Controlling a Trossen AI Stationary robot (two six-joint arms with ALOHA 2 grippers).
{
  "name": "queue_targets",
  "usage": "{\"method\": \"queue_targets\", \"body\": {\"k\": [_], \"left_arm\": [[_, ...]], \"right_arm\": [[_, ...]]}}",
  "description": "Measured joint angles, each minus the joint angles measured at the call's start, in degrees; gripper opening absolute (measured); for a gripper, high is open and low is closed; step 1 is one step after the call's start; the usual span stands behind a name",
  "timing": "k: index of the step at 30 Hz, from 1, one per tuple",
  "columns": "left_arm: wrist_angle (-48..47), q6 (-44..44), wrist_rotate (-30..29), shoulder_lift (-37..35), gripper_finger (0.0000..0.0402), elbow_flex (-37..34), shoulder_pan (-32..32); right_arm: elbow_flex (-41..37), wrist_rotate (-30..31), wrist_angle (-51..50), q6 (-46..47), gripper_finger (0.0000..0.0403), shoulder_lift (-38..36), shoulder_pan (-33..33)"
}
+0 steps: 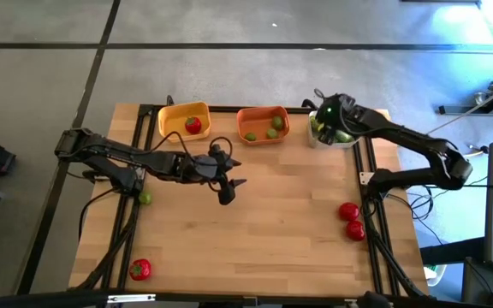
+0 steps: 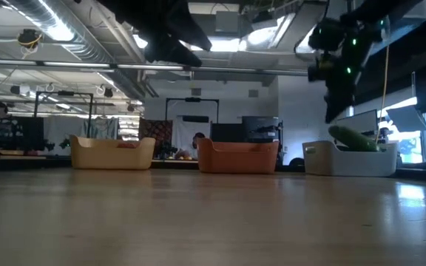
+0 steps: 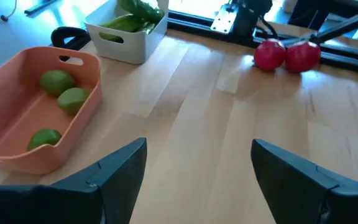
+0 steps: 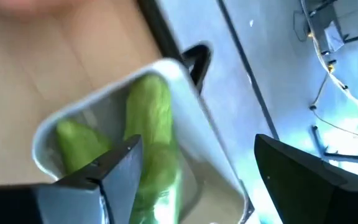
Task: Sort produce into baskets
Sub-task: Put the lime into the orange bin
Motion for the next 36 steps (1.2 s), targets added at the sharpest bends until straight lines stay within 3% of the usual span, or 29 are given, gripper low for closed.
{"method": "queue_targets", "body": {"k": [6, 12, 17, 26, 30, 36], "left_arm": [[-1.73, 3.28, 0.02, 0.45, 0.0286, -0.01, -0.3], [-6.87, 6.63, 1.11, 0.13, 0.0285, 0.0, -2.65], [-19.99, -1.46, 4.96, -0.38, 0.0285, 0.0, -6.91], [-29.31, -24.04, 21.39, -0.96, 0.0285, 0.02, -18.03], [-34.65, -29.25, 23.13, -0.94, 0.0285, 0.02, -21.93], [-54.3, -35.44, 22.49, -0.94, 0.0285, 0.02, -21.8]], "right_arm": [[3.52, -6.64, -0.61, 4.8, 0.0292, -3.77, 0.0], [3.94, -23.21, 1.49, 11.09, 0.0291, -6.98, 1.47], [3.94, -34.85, 3.62, 16.53, 0.0291, -8.17, 9.06], [3.89, -35.65, 11.47, 19.19, 0.0291, -7.71, 26.17], [3.92, -34.17, 12.81, 19.75, 0.0291, -7.73, 31.08], [3.89, -29.68, 13.13, 19.62, 0.0291, -6.71, 34.67]]}}
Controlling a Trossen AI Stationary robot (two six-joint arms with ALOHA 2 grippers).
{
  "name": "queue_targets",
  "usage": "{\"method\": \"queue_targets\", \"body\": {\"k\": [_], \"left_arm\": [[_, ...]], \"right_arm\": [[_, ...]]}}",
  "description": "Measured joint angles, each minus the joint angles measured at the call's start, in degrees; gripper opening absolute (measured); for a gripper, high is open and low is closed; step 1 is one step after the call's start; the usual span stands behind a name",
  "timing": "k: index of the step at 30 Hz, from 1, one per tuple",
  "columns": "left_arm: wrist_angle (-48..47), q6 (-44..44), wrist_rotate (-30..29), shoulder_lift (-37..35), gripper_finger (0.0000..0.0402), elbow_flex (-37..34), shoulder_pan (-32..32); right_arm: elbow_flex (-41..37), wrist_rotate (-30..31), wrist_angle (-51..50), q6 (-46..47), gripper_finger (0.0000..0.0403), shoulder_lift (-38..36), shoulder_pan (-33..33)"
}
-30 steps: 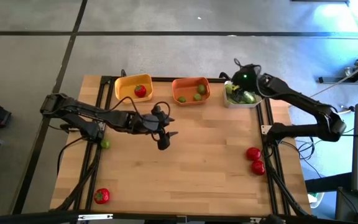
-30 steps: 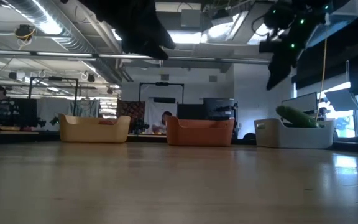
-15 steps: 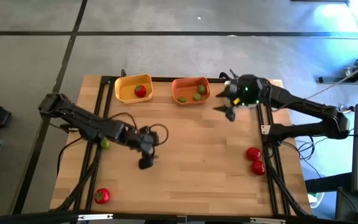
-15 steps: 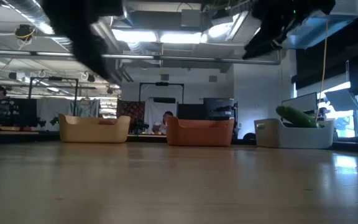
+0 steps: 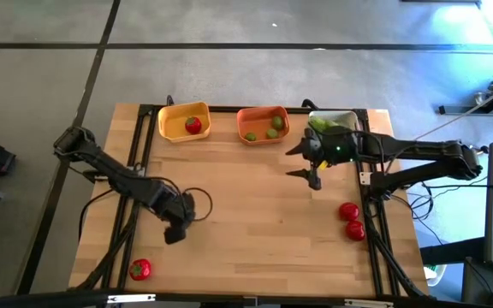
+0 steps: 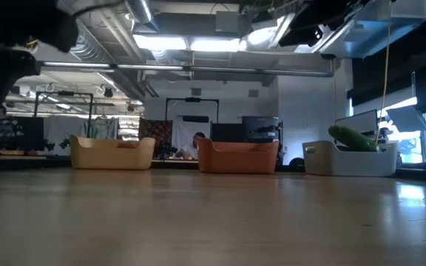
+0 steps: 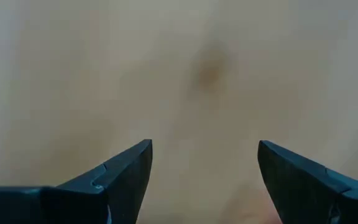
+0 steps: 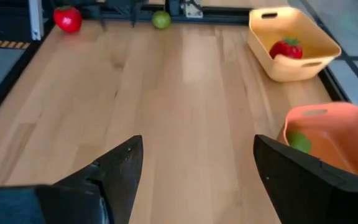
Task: Sort produce into baskets
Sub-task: Put the lime into the orange bin
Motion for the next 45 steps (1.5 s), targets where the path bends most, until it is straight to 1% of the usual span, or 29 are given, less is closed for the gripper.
{"method": "queue_targets", "body": {"k": [3, 7, 13, 20, 27, 32, 39, 43, 45], "left_arm": [[-9.95, -1.05, -2.13, 0.0, 0.0285, 0.0, 2.39], [-17.56, 4.0, -3.41, 0.0, 0.0285, -0.12, 6.45], [-18.06, 14.0, -3.68, 0.0, 0.0285, -2.75, 13.14], [-18.32, 21.12, -3.06, 0.0, 0.0285, -4.3, 16.07], [-18.65, 21.25, -3.09, 0.0, 0.0285, -4.42, 16.42], [-20.75, 22.73, -4.43, -0.04, 0.0285, -4.44, 15.72], [-21.92, 24.16, -5.61, -4.34, 0.0285, -4.58, 15.8], [-21.74, 23.03, -2.84, -7.7, 0.0285, -6.67, 15.79], [-23.19, 22.96, -1.62, -8.57, 0.0285, -8.03, 15.72]], "right_arm": [[-0.02, 0.25, -1.07, 0.21, 0.0291, 0.54, -0.04], [-0.02, 0.23, 0.6, -0.63, 0.0291, 2.34, -0.22], [-0.02, -0.03, 0.6, -0.86, 0.0291, 4.38, -0.22], [-0.02, 0.44, -0.06, -1.84, 0.0291, 4.59, -0.22], [-0.02, 0.37, -0.57, -1.71, 0.0291, 4.59, -0.18], [-0.02, 0.36, -0.67, -1.79, 0.0291, 4.59, -0.22], [-0.02, 0.34, -0.68, -1.93, 0.0291, 4.61, -0.22], [-0.02, 0.31, -0.96, -1.93, 0.0291, 4.63, -0.22], [-0.02, 0.31, -1.04, -1.93, 0.0291, 4.63, -0.22]]}}
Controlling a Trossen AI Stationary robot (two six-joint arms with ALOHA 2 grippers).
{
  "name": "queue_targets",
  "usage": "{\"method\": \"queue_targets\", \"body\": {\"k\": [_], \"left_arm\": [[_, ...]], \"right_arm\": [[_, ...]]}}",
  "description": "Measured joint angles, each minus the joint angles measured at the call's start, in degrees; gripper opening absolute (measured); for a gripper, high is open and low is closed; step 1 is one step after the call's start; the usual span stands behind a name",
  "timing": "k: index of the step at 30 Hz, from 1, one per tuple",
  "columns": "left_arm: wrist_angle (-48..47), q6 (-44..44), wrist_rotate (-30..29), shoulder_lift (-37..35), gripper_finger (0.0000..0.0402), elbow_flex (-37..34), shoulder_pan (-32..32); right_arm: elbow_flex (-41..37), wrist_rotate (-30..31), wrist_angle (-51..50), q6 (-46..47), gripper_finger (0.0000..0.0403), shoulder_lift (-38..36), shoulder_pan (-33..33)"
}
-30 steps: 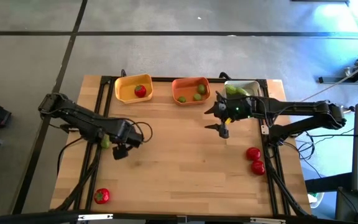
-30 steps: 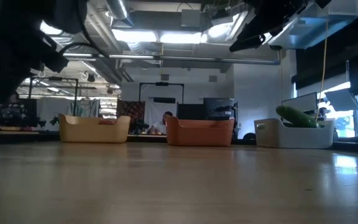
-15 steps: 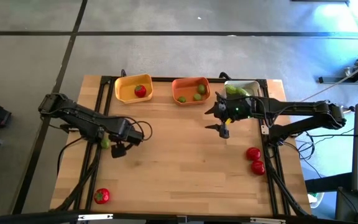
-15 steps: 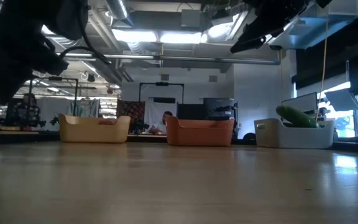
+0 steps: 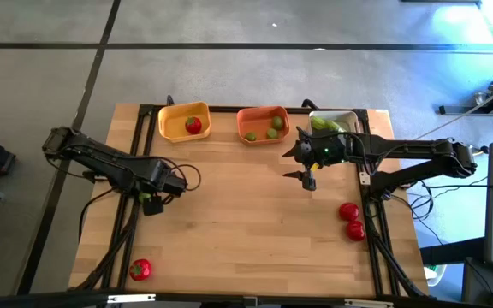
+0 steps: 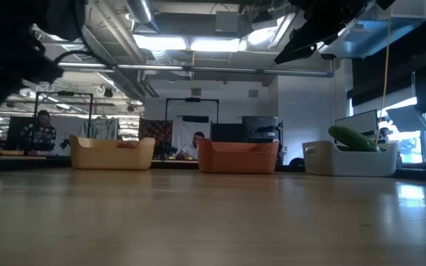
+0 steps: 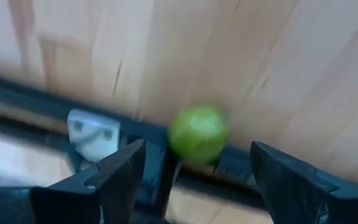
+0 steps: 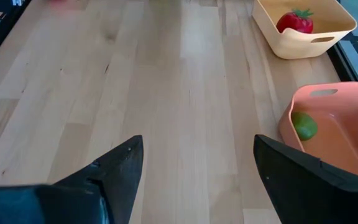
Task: Sort produce into baskets
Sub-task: Put the lime into the orange bin
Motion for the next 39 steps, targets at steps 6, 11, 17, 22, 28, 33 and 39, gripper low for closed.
{"method": "queue_targets", "body": {"k": [6, 11, 17, 22, 28, 33, 39], "left_arm": [[0.76, 1.92, -0.21, 1.33, 0.0285, 0.29, 0.75], [0.51, 4.67, 0.67, 6.77, 0.0285, 0.29, 1.21], [-0.11, 8.35, 2.26, 15.51, 0.0285, 0.29, 0.74], [-0.33, 10.83, 2.57, 21.09, 0.0285, 0.31, 0.75], [-0.47, 11.61, 2.64, 25.77, 0.0285, 0.36, -0.21], [0.4, 10.53, 5.66, 29.99, 0.0285, 1.45, -1.96], [4.42, 8.6, 6.09, 33.63, 0.0285, 1.21, -3.66]], "right_arm": [[0.0, -0.02, 0.54, -0.2, 0.0291, 0.0, 0.0], [0.0, -0.02, 0.5, -0.24, 0.0291, 0.0, 0.0], [0.0, 0.07, 0.5, -0.17, 0.0291, 0.0, 0.0], [0.0, 0.52, 0.48, -0.13, 0.0291, 0.0, 0.0], [0.0, 0.55, 0.43, -0.09, 0.0291, 0.0, 0.0], [0.0, 0.57, 0.35, -0.04, 0.0291, 0.0, 0.0], [0.0, 0.57, -0.05, 0.44, 0.0291, 0.0, 0.0]]}}
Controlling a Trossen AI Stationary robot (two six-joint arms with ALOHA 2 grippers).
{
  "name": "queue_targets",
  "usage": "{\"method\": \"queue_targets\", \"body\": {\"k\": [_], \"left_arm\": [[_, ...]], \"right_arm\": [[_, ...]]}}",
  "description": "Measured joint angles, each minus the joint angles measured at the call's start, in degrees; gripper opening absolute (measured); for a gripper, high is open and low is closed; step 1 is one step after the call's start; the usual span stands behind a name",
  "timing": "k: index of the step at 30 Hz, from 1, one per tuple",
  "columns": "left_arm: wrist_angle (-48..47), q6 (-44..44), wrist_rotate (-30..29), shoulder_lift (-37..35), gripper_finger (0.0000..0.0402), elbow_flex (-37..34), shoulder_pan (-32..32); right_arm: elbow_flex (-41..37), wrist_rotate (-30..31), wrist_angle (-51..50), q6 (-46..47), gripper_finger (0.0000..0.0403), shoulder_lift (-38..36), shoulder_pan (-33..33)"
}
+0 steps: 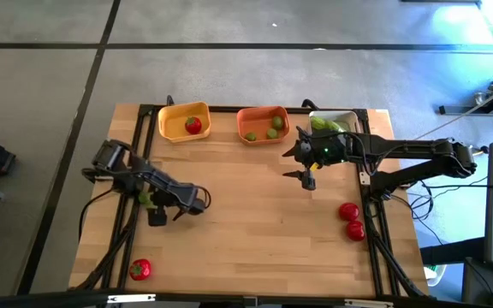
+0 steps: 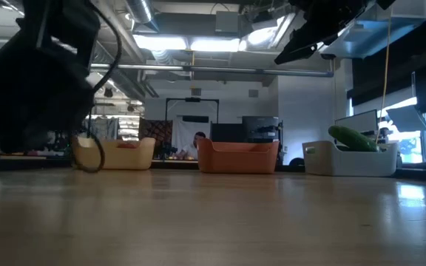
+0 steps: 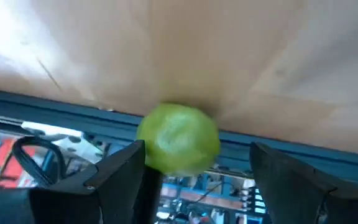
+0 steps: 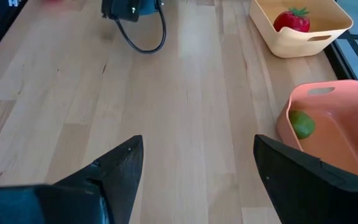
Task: Sort produce into baskets
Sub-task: Put the lime into the orange bin
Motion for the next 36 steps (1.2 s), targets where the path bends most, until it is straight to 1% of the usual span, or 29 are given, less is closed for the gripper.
{"method": "queue_targets", "body": {"k": [4, 10, 13, 15, 17, 20, 23, 24, 29, 33, 36], "left_arm": [[0.17, 0.59, -0.44, 1.72, 0.0285, -1.87, -0.31], [1.84, 3.55, -0.59, 3.95, 0.0285, -2.26, -0.44], [3.55, 5.45, 1.67, 4.94, 0.0285, -3.78, -0.46], [3.91, 7.22, 1.97, 5.45, 0.0278, -5.01, -0.43], [4.22, 7.96, 2.06, 5.37, 0.0259, -5.83, -0.42], [4.77, 8.04, 2.1, 5.16, 0.0213, -5.87, -0.58], [4.79, 8.52, 1.62, 5.13, 0.0165, -5.22, -0.64], [4.78, 9.25, 1.38, 4.91, 0.0156, -4.93, -0.68], [6.01, 11.15, -1.34, 0.8, 0.0155, -2.37, -0.64], [5.82, 7.29, -5.25, -5.03, 0.0164, 0.49, -0.53], [6.0, 3.47, -8.53, -9.42, 0.0171, 2.88, -0.19]], "right_arm": [[0.0, 0.0, -0.14, 0.0, 0.0291, 0.0, 0.0], [0.0, 0.02, -1.16, 0.9, 0.0291, 0.0, 0.0], [0.0, 0.02, -1.6, 1.09, 0.0291, 0.0, 0.0], [0.0, 0.02, -1.98, 1.09, 0.0291, 0.0, 0.0], [0.0, 0.02, -2.37, 1.11, 0.0291, 0.0, 0.0], [0.0, 0.02, -2.64, 1.28, 0.0291, 0.0, 0.0], [0.0, -0.81, -3.18, 5.08, 0.0291, 0.0, 0.0], [0.02, -1.23, -3.87, 6.31, 0.0291, 0.0, 0.0], [0.02, -1.48, -13.47, 11.58, 0.0291, -0.02, 0.04], [0.02, -0.02, -20.57, 14.54, 0.0291, -0.02, 0.04], [0.02, 0.64, -22.85, 14.86, 0.0291, -0.02, 0.04]]}}
